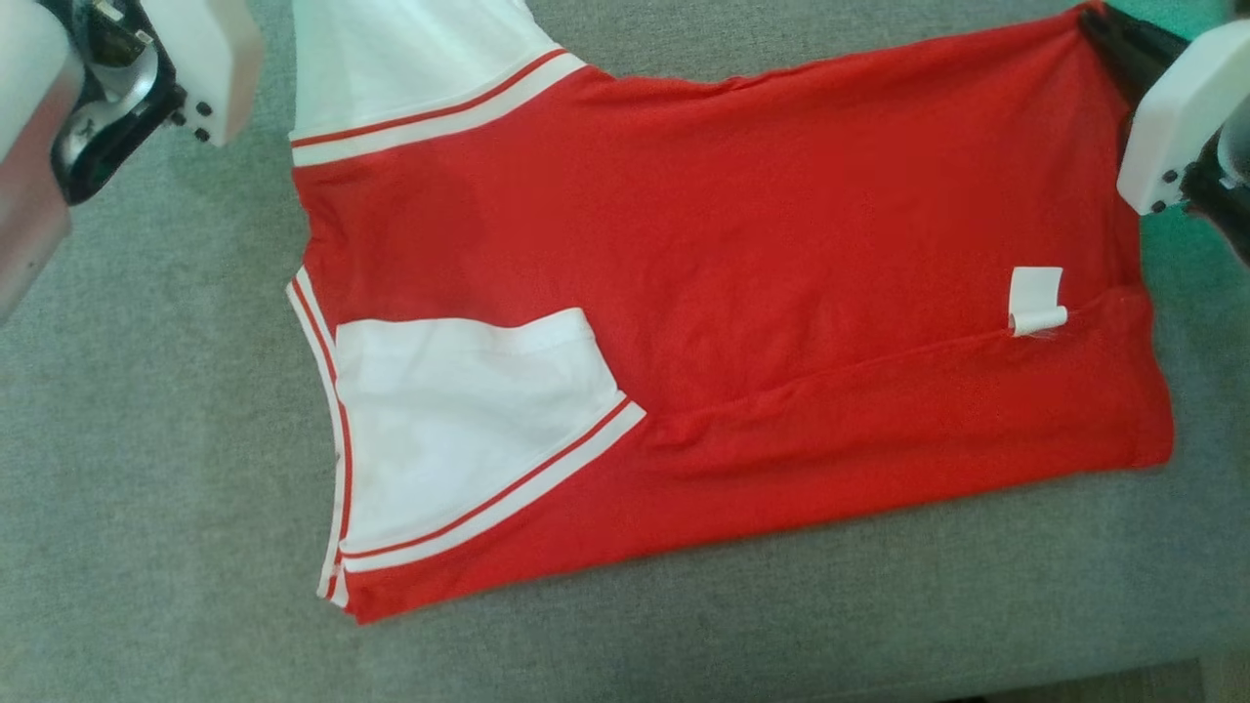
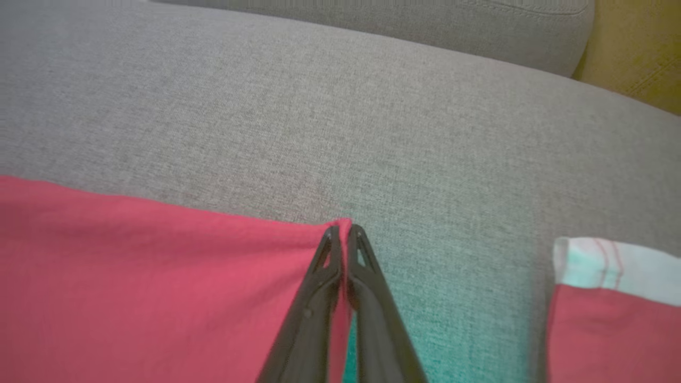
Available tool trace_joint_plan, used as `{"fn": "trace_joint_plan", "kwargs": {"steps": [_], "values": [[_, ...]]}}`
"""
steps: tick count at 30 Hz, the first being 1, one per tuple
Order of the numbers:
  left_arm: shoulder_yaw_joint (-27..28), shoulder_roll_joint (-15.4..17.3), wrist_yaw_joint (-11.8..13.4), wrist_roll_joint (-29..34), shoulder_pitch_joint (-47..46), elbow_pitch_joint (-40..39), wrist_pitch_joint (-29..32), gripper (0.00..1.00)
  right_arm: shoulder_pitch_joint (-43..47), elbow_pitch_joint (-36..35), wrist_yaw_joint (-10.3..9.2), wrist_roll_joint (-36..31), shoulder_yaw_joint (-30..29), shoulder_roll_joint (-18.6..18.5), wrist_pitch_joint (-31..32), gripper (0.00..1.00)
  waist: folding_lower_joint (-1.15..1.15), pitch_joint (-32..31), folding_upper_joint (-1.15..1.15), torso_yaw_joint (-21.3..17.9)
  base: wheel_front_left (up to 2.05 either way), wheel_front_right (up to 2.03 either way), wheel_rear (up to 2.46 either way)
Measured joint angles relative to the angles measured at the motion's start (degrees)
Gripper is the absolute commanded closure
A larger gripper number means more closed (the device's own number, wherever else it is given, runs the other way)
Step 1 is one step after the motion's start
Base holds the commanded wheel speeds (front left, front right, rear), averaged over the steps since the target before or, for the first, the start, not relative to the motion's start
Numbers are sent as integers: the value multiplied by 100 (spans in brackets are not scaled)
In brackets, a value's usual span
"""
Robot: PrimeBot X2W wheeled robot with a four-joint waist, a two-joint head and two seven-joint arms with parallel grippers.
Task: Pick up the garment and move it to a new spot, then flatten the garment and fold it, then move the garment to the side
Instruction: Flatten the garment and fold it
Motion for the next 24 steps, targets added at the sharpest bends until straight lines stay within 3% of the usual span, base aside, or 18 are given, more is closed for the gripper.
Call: {"fn": "trace_joint_plan", "kwargs": {"steps": [6,16,24], "values": [[-63,-2,-1,94,-151,71,-315,100,-152,101,0,197,163,-36,-327,100,0,-40,0,-12,0,0,0],[-52,-114,59,570,-509,615,-1373,100,-652,345,0,307,104,-43,-1283,100,0,-192,0,-10,0,0,0],[-52,-311,54,553,-331,693,-1672,100,-515,499,0,412,163,-62,-1474,100,-1,-454,0,121,0,0,0]]}}
